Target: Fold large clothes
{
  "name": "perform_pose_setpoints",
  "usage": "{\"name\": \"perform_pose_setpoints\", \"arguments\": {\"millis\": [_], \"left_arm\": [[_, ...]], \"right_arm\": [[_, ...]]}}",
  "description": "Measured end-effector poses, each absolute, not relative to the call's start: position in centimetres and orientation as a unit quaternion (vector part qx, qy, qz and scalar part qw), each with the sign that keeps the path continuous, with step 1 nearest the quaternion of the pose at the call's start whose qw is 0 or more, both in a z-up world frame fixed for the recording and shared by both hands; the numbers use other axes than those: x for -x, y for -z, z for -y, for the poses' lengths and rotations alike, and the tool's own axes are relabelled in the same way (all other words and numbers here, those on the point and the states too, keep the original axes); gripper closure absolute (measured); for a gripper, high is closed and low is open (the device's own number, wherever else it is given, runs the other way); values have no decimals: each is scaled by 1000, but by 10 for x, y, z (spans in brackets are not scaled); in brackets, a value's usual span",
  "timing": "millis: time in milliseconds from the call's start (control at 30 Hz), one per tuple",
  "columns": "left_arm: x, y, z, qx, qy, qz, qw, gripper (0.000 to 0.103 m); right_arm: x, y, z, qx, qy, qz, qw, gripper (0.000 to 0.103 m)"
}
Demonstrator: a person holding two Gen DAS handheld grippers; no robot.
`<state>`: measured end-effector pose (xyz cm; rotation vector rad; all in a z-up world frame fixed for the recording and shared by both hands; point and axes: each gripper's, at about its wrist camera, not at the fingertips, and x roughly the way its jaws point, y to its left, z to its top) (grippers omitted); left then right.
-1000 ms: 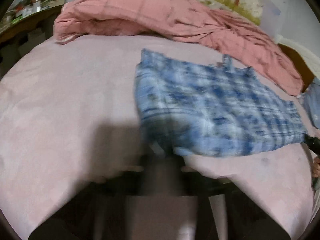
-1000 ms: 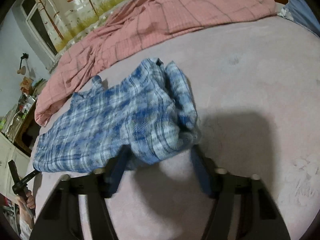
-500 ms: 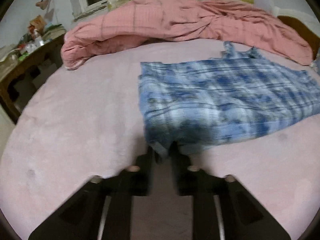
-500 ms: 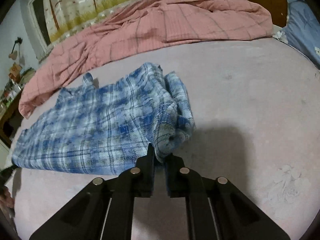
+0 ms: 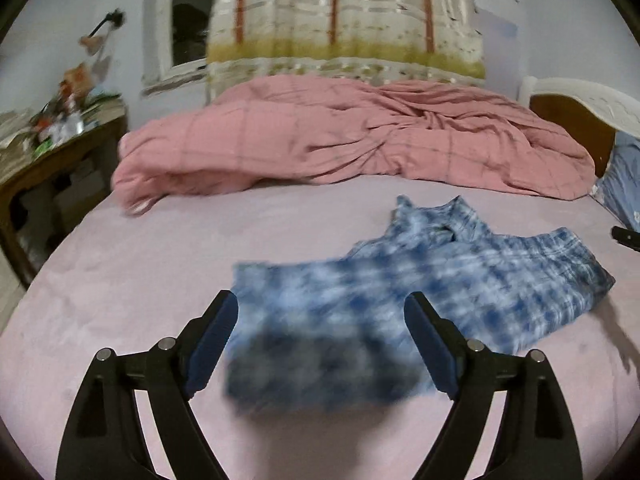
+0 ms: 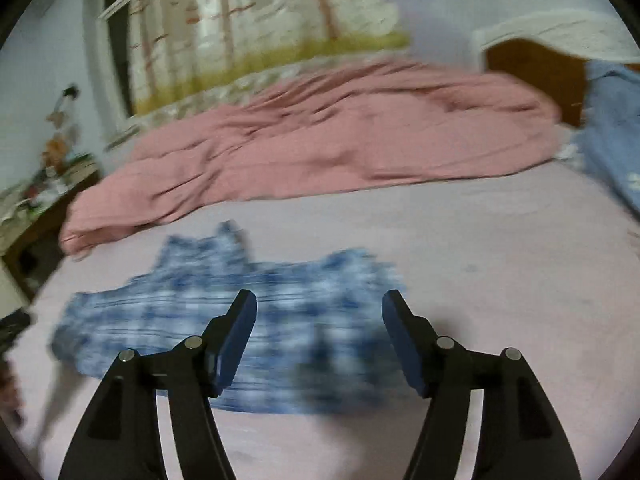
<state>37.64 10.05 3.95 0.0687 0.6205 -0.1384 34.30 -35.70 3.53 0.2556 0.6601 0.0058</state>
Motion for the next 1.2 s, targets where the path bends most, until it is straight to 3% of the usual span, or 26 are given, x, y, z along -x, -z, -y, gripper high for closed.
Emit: {"name": "perform_pose_setpoints", "arguments": {"millis": [67, 100, 133, 233, 367, 433, 533, 700, 833, 1000, 1067, 1200], "left_arm": [[-400, -34, -81, -38, 73, -313, 946, 19], [-413, -29, -73, -38, 71, -320, 944, 19], [-425, -22, -67, -37, 70, -324, 943, 19], [-457, 6, -55, -38, 56, -352, 933, 22], [-494, 55, -56, -35, 41, -398, 916, 35], [-502, 73, -61, -16, 45, -409, 911, 35], [-506, 74, -64, -5, 46, -411, 910, 32], [-506, 77, -55, -39, 23, -413, 910, 26], [-494, 67, -61, -30, 17, -391, 920, 26], [-439, 16, -35, -39, 46, -324, 944, 35], [-423, -4, -26, -18, 80, -326, 942, 43], [-409, -17, -8, -1, 115, -354, 928, 44]], "right_arm": [[-374, -30, 345, -137, -43, -360, 922, 41], [-385, -26, 338, -138, -47, -371, 917, 59], [-403, -17, 332, -136, -44, -388, 910, 68], [-436, 9, 327, -128, -13, -408, 904, 74], [-466, 61, 340, -130, 30, -443, 887, 80], [-470, 79, 349, -130, 38, -443, 887, 89], [-474, 82, 356, -144, 33, -435, 888, 95], [-478, 86, 354, -127, 43, -435, 890, 95], [-474, 82, 354, -136, 40, -422, 896, 94], [-447, 42, 318, -82, 15, -376, 923, 94], [-441, 23, 296, -87, -2, -370, 925, 94], [-425, -4, 264, -126, -81, -349, 925, 94]]}}
